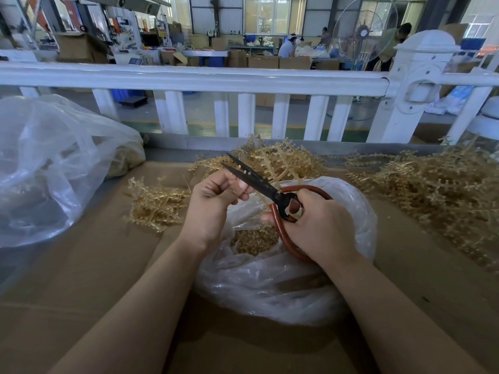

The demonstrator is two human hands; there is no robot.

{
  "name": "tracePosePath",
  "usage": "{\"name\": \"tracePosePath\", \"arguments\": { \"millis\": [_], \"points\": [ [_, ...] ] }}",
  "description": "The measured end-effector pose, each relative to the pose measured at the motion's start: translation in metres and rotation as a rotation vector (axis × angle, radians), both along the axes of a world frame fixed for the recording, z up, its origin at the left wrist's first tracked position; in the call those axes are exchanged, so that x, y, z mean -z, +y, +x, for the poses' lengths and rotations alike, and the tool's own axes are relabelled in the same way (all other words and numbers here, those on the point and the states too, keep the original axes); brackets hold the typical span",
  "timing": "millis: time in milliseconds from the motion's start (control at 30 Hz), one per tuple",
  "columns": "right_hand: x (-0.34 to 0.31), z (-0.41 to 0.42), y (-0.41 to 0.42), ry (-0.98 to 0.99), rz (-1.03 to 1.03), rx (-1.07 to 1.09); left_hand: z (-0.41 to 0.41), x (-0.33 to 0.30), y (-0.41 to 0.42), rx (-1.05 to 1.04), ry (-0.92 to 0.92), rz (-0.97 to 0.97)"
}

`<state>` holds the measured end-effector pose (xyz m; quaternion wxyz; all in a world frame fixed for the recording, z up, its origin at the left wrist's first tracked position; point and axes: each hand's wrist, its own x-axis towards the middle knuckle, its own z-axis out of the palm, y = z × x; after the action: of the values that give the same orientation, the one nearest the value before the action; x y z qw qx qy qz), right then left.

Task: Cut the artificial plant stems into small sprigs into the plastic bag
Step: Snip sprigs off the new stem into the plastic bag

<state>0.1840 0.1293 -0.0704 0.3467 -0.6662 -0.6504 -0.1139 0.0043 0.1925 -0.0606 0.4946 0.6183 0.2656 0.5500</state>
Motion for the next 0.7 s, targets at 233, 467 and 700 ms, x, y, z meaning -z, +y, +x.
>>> {"name": "tracePosePath", "arguments": {
  "millis": [233, 467, 700],
  "points": [
    [0.0006, 0.0007, -0.0002, 0.019, -0.019, 0.005, 0.0061, -0.0009, -0.0064, -0.019, 0.085, 0.096],
    [0.0007, -0.0002, -0.0012, 0.047, 0.005, -0.025, 0.0054, -0.0009, -0.0045, -0.017, 0.107, 0.111],
    [-0.0021, -0.0019, -0.0020, 0.079, -0.032, -0.038, 0.0060, -0.0039, -0.0066, 0.016, 0.056, 0.096]
  ]
}}
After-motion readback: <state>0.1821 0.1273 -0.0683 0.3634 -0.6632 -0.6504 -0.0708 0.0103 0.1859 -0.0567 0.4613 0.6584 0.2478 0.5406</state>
